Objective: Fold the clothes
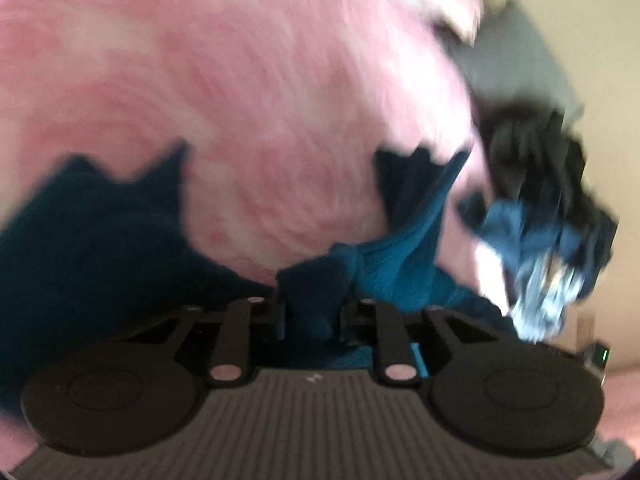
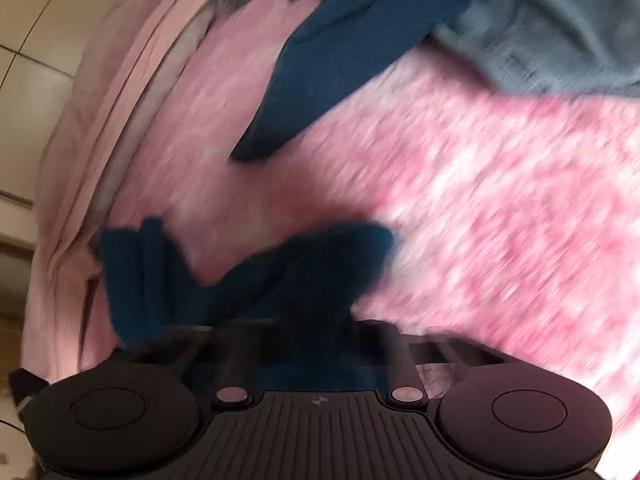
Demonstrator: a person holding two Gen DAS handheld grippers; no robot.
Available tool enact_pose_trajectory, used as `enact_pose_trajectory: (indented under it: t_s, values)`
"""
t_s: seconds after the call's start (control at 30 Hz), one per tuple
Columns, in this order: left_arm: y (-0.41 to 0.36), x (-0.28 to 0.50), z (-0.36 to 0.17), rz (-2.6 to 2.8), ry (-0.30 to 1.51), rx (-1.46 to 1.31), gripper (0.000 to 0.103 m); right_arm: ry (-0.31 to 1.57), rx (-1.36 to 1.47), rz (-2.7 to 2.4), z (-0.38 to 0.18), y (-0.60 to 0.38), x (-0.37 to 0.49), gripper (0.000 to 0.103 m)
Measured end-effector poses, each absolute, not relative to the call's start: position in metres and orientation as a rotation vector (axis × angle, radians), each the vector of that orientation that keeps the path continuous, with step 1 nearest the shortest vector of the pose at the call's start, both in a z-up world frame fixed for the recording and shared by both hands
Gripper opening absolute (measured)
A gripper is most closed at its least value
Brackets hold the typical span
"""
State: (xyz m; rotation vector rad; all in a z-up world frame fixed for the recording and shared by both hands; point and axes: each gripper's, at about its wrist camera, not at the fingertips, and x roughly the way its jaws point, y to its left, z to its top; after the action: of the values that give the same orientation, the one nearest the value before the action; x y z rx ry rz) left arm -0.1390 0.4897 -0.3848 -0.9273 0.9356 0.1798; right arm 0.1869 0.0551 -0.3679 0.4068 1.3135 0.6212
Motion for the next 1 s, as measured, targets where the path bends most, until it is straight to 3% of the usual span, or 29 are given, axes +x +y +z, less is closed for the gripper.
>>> enact_pose_trajectory:
  t_s: [0.13,0.27,0.37,0.43,0.47,0.5,0.53,0.57,0.63,0.87,1.0]
  values:
    - [0.494,-0.222,-0.308,0.332,0.794,-0.875,0.009,1.213,0.398,0.845,-0.318,0.075,0.172,0.017]
    - [0.494,-0.295,-0.205,0.485,0.681,-0.778,0.009,1.146,0.354,1.108,-0.255,0.126,0.163,0.017]
    - [0.512,-0.311,-0.142,0.571,0.602,-0.665,0.009,1.093,0.341,1.289,-0.214,0.182,0.165,0.017]
    - [0.535,-0.3,-0.122,0.629,0.562,-0.583,0.015,1.071,0.319,1.338,-0.196,0.227,0.17,0.019]
    - [0.544,-0.295,-0.119,0.662,0.561,-0.556,0.018,1.096,0.292,1.3,-0.196,0.248,0.176,0.021]
    - [0.55,-0.295,-0.123,0.693,0.58,-0.553,0.023,1.123,0.263,1.258,-0.197,0.268,0.182,0.038]
    - [0.556,-0.294,-0.127,0.723,0.601,-0.55,0.026,1.149,0.234,1.215,-0.198,0.289,0.188,0.06]
    - [0.562,-0.294,-0.132,0.754,0.621,-0.547,0.029,1.151,0.194,1.156,-0.201,0.298,0.19,0.066]
    - [0.561,-0.308,-0.16,0.785,0.673,-0.596,0.045,1.139,0.141,1.103,-0.205,0.307,0.19,0.068]
    - [0.542,-0.354,-0.275,0.909,0.892,-0.788,0.044,1.148,-0.172,1.196,-0.268,0.305,0.109,0.073]
    - [0.542,-0.368,-0.299,0.93,0.926,-0.79,0.044,0.99,-0.502,1.262,-0.298,0.321,0.059,0.073]
